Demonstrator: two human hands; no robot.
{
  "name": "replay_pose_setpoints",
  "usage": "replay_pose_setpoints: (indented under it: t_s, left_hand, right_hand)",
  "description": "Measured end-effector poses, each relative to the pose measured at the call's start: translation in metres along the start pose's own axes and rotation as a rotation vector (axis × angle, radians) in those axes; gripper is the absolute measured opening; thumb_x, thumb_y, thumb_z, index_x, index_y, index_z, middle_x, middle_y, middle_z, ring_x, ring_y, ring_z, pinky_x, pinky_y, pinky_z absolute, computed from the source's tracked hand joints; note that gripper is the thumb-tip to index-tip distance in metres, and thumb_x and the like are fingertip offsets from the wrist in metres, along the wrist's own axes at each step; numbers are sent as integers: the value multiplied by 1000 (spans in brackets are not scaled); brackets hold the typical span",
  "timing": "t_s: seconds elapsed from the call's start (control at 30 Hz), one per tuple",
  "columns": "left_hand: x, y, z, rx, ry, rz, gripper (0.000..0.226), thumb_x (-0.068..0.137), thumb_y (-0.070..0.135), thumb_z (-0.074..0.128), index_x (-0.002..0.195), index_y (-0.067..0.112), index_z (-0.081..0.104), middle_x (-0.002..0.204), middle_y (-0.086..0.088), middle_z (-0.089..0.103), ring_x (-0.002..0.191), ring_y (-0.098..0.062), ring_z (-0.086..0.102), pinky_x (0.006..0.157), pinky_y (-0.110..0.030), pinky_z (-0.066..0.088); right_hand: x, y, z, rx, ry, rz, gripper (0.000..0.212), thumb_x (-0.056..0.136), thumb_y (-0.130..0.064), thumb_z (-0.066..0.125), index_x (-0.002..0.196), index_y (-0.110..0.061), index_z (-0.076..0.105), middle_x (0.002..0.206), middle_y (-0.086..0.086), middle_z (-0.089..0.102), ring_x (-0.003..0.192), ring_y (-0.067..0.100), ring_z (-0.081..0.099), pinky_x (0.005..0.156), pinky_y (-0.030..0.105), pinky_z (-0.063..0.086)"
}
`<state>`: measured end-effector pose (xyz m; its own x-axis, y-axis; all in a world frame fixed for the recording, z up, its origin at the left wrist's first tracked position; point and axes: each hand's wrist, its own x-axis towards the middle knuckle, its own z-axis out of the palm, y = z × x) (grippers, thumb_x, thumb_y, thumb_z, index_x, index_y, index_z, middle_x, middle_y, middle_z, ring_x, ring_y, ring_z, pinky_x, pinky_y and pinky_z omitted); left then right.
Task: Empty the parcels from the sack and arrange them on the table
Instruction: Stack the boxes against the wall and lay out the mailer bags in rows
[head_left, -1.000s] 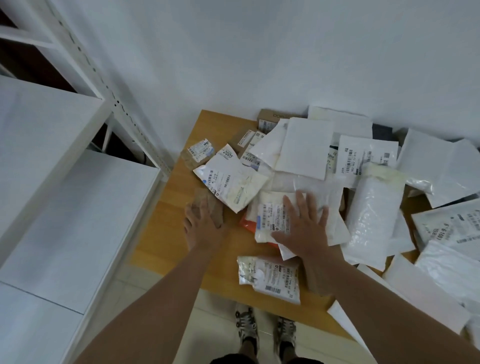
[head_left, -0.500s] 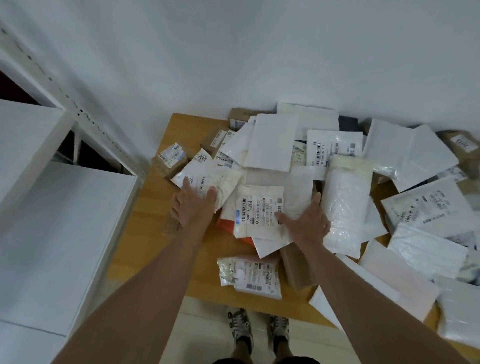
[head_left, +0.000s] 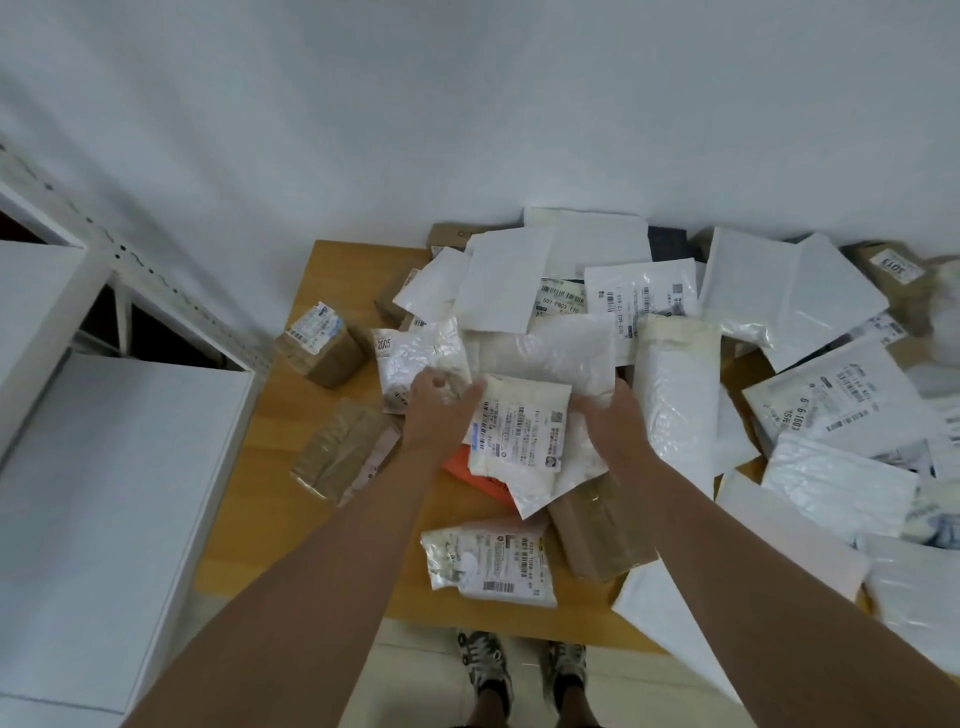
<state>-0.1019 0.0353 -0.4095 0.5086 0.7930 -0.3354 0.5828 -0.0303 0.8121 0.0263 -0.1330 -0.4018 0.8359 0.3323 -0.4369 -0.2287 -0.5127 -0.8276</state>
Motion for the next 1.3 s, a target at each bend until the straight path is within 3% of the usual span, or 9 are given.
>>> replay_pose_setpoints:
  t_s: [0.13,0.23,0.4,0.57,0.73,0.93,1.07,1.17,1.3]
  left_hand:
    - [-8,7,15,7,-77,0,98,76,62,70,150,18,23,143,-6,36,132,-24,38,107,-48,39]
    - [-17,11,30,101,-53,61,111,71,82,52,155,22,13,155,-13,27,143,-31,26,115,-55,25]
    - [-40,41,60,127,46,78,95,73,79,28,153,29,21,159,-5,23,144,-31,23,114,-50,19]
    - [-61,77,88,63,34,218,82,80,74,25,152,35,23,161,3,16,147,-24,10,118,-47,10]
    - [-82,119,138,163,-43,394,77,83,70,26,151,35,24,160,-2,17,146,-28,11,118,-49,11]
    - [-126,147,227,404,-304,590,66,92,65,33,151,36,23,160,-7,17,146,-30,10,117,-52,7]
    - [-142,140,262,546,-507,670,62,97,58,39,151,30,29,160,-6,20,148,-27,9,118,-46,4]
    - [-139,131,262,536,-464,696,59,96,54,38,145,22,41,154,-7,34,144,-28,20,119,-48,13]
    - [-116,116,231,435,-173,664,49,93,39,48,135,16,49,138,-6,48,132,-25,36,113,-45,30]
  right_hand:
    - [-5,-7,-6,342,-147,107,35,92,-12,63,126,-19,56,113,4,70,102,24,69,89,48,56]
    - [-8,-19,-15,490,-250,161,34,94,-9,61,126,-21,60,115,9,71,102,29,69,83,49,58]
    - [-20,-43,-36,674,-349,172,28,96,-5,55,122,-10,62,108,11,73,95,28,72,70,40,60]
    - [-21,-48,-83,805,-402,114,38,96,-6,52,134,-8,55,126,16,65,115,35,63,94,52,51]
    - [-17,-29,-155,883,-368,141,42,97,-18,44,130,6,54,121,23,62,110,37,63,92,49,53]
    - [-11,38,-251,1060,-135,213,40,93,-18,39,126,-4,59,124,17,65,114,35,61,102,51,45]
    - [-1,98,-289,791,249,320,25,82,-15,58,104,-15,67,117,15,66,100,30,62,88,42,50]
    - [10,128,-298,367,483,403,39,80,-21,68,117,-11,59,112,11,58,93,26,54,77,37,45]
    - [28,138,-277,27,697,356,78,80,-25,72,145,-9,32,137,17,45,125,37,46,103,53,40]
